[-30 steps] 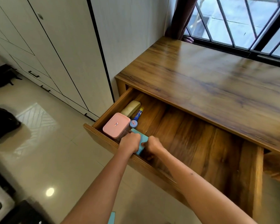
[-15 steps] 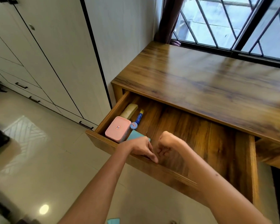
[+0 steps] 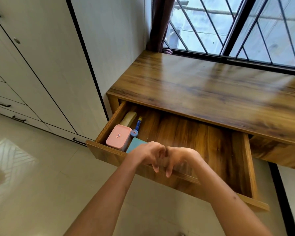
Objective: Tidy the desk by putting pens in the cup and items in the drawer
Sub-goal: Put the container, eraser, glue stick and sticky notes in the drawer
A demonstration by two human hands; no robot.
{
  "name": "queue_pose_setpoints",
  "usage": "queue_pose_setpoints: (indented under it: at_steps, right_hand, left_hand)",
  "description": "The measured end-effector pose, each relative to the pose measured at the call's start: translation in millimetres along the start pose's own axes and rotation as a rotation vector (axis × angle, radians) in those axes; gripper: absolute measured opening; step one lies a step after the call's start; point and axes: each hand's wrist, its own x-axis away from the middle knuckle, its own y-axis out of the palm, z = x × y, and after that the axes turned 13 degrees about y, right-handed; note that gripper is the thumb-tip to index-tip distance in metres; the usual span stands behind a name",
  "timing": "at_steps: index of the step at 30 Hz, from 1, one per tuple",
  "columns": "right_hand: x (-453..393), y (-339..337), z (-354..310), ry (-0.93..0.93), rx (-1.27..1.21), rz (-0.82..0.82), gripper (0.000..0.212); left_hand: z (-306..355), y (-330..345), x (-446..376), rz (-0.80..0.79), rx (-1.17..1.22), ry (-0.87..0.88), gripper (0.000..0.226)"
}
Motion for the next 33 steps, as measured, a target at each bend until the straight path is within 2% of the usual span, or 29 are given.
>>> queue_pose_setpoints:
  at_steps: [3,5,9,12,16,19,22,26,29,33]
  right_hand:
    - [9,-1,4,0.024,0.094,0.34,0.116]
    - [10,0,6,0.059,0.141,0.53,0.131]
    - [1,-5,15,0.118,0.085,0.692,0.146]
    - [-7,-13,20,0.153,0.055,0.778,0.146]
    - [-20,-22,22,0.117,0.028,0.909,0.131]
    - [-35,-34,24,0.094,0.057,0.976,0.11]
    - [-49,-49,30,0.088,0.072,0.992,0.088]
    - [-71,-63,41,0.123,0.12,1.007,0.066]
    - [-88,-68,54,0.134,0.155,1.009,0.059]
    - [-104,-75,65,0.105,0.182,1.141,0.056]
  left_hand:
    - [-3,0,-10,0.117,-0.25,-0.024,0.077]
    - [-3,-3,-18,0.149,-0.367,-0.05,0.1]
    - [2,-16,-40,0.127,-0.469,-0.107,0.126]
    - [7,-26,-60,0.091,-0.59,-0.133,0.131]
    - [12,-35,-86,0.062,-0.7,-0.127,0.12]
    - [12,-40,-104,0.05,-0.703,-0.095,0.09]
    - [6,-44,-123,0.104,-0.713,-0.086,0.069]
    - [-4,-45,-144,0.166,-0.741,-0.094,0.059]
    - [-4,-47,-161,0.209,-0.778,-0.1,0.057]
    - [4,-51,-180,0.295,-0.805,-0.131,0.041]
